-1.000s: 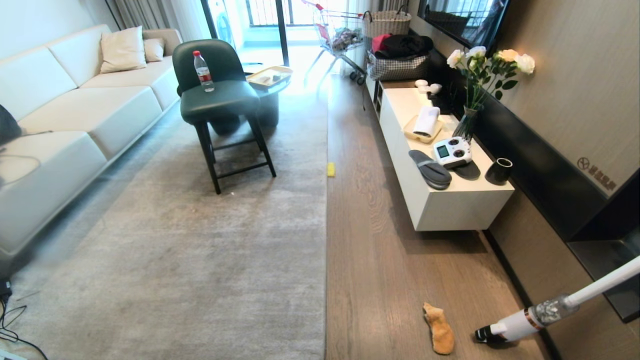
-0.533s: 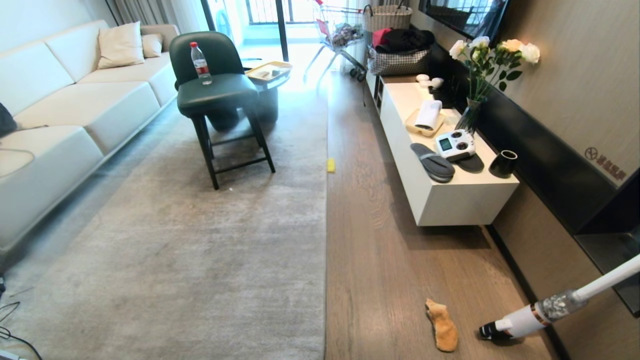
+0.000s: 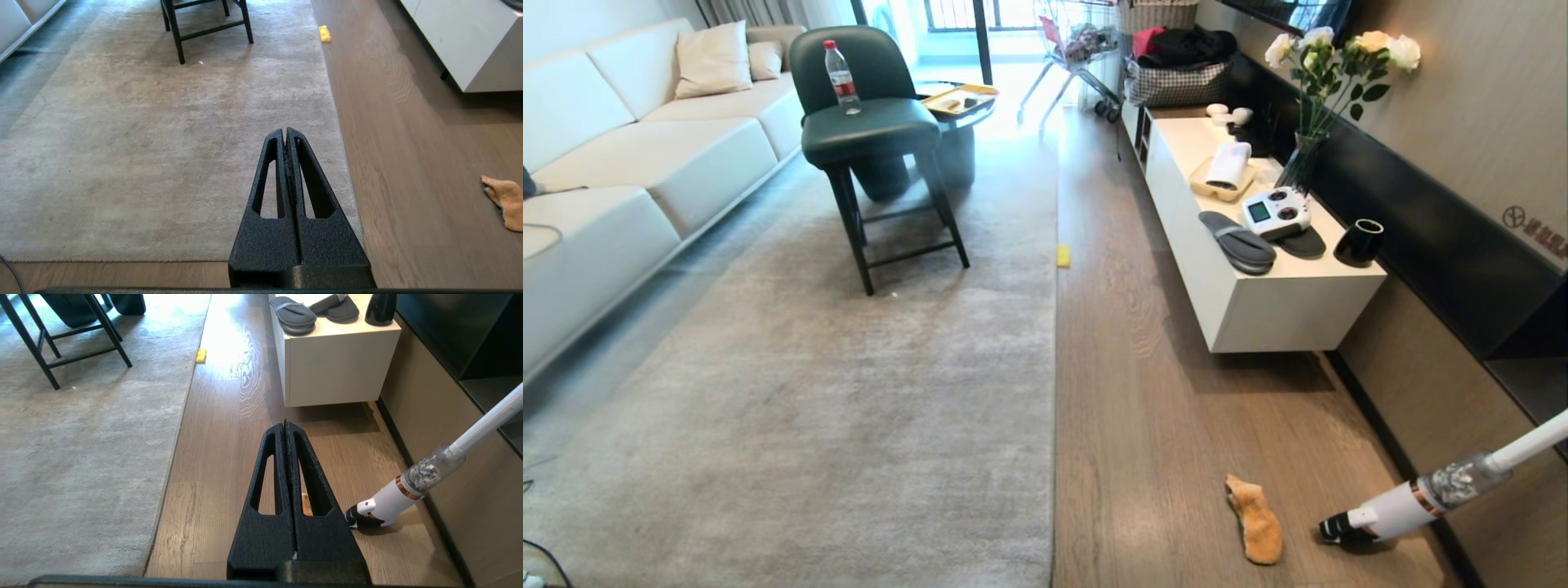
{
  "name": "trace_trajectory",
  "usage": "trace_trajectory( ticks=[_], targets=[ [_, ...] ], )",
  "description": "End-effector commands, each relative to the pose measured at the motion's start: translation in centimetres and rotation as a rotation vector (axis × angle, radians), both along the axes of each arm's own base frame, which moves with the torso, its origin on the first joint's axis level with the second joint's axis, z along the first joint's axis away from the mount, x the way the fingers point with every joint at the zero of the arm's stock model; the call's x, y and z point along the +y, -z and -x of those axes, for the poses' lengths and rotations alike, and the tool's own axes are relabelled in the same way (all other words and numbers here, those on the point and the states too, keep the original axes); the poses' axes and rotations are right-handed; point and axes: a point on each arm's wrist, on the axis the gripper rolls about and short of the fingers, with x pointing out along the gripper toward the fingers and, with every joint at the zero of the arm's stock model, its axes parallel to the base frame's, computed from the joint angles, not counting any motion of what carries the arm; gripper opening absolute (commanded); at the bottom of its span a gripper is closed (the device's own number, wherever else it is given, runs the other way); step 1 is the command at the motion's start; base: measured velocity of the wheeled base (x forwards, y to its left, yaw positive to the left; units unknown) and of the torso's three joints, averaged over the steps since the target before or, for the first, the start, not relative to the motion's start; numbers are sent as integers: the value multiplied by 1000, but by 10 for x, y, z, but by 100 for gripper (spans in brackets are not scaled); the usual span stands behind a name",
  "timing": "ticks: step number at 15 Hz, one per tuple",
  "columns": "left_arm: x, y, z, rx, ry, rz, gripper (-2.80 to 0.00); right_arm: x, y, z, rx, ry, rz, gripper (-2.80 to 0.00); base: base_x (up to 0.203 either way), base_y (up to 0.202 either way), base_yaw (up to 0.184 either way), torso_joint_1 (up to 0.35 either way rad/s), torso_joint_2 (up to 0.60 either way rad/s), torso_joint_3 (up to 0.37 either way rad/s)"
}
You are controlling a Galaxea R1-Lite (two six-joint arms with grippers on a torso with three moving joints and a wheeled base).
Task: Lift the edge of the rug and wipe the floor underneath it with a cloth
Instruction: Lift up the carpet
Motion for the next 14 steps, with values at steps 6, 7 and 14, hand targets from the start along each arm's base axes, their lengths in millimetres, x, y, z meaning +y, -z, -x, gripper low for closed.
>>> trace_trajectory(
  ticks=[6,7,14],
  targets=[
    [0,0,0,2,-1,0,-280,0,0,0,-1,0,-1,-280,0,0,0,-23,433,413],
    [0,0,0,1,-1,0,-280,0,0,0,-1,0,-1,-280,0,0,0,31,421,456],
    [0,0,0,2,-1,0,-280,0,0,0,1,0,-1,-280,0,0,0,10,156,184]
  ],
)
